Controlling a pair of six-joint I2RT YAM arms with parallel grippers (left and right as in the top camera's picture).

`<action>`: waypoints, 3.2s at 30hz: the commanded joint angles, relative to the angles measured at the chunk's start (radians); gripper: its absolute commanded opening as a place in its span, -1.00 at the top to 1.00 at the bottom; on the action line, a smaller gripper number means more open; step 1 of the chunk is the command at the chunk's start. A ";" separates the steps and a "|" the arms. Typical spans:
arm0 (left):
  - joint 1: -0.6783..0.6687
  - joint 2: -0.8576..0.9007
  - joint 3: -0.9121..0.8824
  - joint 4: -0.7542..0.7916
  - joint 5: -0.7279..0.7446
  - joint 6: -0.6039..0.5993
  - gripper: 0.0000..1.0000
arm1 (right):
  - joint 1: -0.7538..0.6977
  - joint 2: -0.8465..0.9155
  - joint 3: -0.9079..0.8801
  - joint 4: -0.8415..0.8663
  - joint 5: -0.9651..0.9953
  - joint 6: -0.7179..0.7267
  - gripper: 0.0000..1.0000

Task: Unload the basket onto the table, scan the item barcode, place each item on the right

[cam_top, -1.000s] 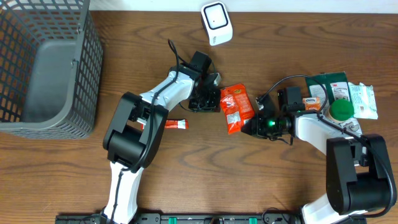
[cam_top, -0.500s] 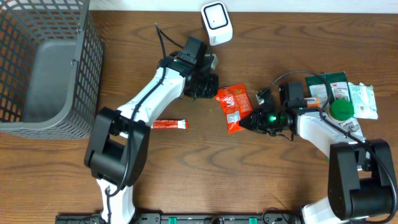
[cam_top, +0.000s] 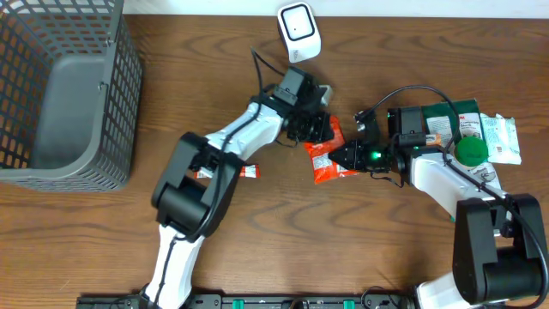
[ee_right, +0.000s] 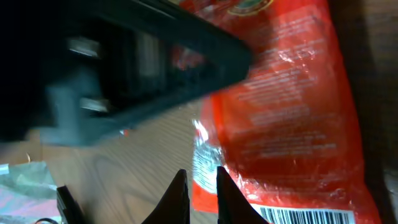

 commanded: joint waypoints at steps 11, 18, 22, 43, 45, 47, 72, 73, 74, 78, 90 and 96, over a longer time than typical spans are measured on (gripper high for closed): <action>0.043 0.055 0.011 -0.004 -0.014 0.000 0.77 | 0.081 0.101 0.002 -0.115 0.073 0.023 0.95; 0.093 -0.109 0.011 -0.039 -0.015 0.006 0.66 | 0.078 -0.014 0.069 -0.193 0.047 -0.095 0.72; 0.099 -0.206 0.011 -0.097 -0.028 0.006 0.49 | 0.056 -0.087 0.136 -0.256 0.057 -0.170 0.25; 0.006 -0.126 -0.119 -0.283 -0.251 -0.002 0.63 | -0.031 0.082 0.156 -0.175 0.193 -0.162 0.58; 0.007 -0.120 -0.119 -0.273 -0.279 -0.002 0.63 | -0.024 0.081 0.156 -0.227 0.190 -0.162 0.58; 0.007 -0.119 -0.119 -0.256 -0.322 -0.002 0.63 | -0.005 0.082 0.151 -0.289 0.187 -0.162 0.49; 0.038 -0.119 -0.119 -0.199 -0.382 0.005 0.51 | -0.036 0.035 0.202 -0.266 0.268 -0.117 0.45; 0.037 -0.119 -0.119 -0.198 -0.382 0.005 0.51 | -0.036 0.049 0.202 -0.256 0.268 -0.117 0.44; 0.038 -0.119 -0.119 -0.199 -0.382 0.005 0.51 | -0.032 0.067 0.202 -0.250 0.268 -0.117 0.44; 0.037 -0.119 -0.119 -0.196 -0.383 0.002 0.51 | -0.008 0.143 0.201 -0.269 0.260 -0.102 0.47; 0.037 -0.119 -0.119 -0.195 -0.383 0.003 0.50 | 0.107 0.151 0.202 -0.423 0.159 -0.100 0.30; 0.037 -0.119 -0.119 -0.196 -0.382 0.003 0.51 | 0.011 0.149 0.203 -0.375 0.175 -0.026 0.27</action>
